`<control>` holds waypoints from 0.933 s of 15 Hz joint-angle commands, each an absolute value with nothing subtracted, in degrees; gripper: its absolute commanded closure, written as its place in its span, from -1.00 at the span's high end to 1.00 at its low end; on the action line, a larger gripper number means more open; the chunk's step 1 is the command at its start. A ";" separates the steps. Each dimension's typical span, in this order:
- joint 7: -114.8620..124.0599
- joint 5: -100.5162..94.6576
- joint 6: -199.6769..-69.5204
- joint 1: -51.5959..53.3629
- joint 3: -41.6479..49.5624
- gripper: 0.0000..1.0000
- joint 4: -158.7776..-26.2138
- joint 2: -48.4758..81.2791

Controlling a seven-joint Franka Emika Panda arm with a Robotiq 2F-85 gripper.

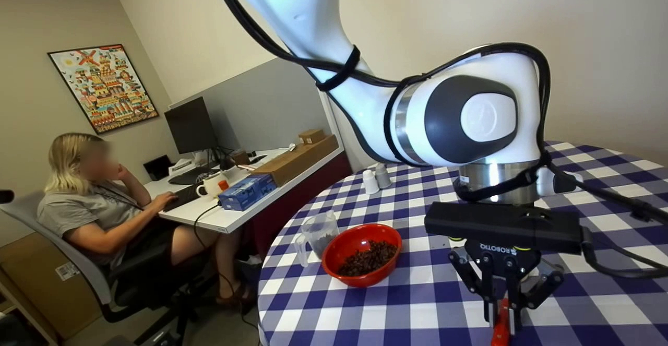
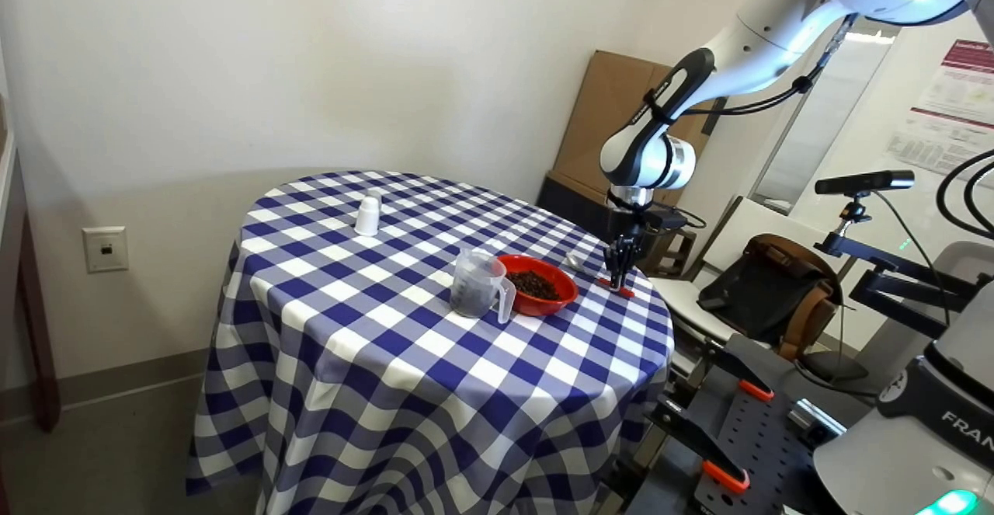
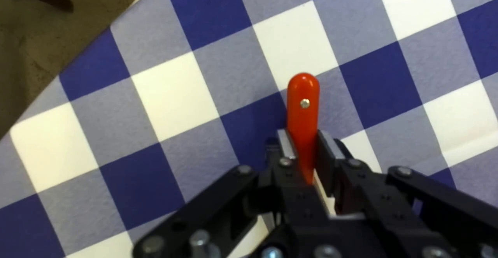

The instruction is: Use the spoon to transfer beans from the red bowl to the jar

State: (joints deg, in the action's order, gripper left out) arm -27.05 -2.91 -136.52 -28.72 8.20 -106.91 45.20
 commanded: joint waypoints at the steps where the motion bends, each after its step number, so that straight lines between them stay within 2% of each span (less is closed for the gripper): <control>1: -28.91 -4.75 -136.03 -28.65 8.58 -0.88 -104.41 48.00; 2: -28.94 -5.07 -136.12 -28.62 8.61 -0.85 -104.28 48.23; 3: -28.91 -5.34 -136.41 -28.61 8.65 -0.12 -104.26 48.41; 5: -28.69 -5.77 -136.58 -28.58 8.70 -0.01 -104.25 48.34; 11: -31.10 1.03 -137.01 -31.00 2.51 0.89 -107.82 40.88; 12: -31.51 2.91 -137.46 -31.09 1.14 0.97 -108.71 38.74; 14: -32.72 6.89 -138.78 -31.01 -1.64 1.00 -110.38 33.73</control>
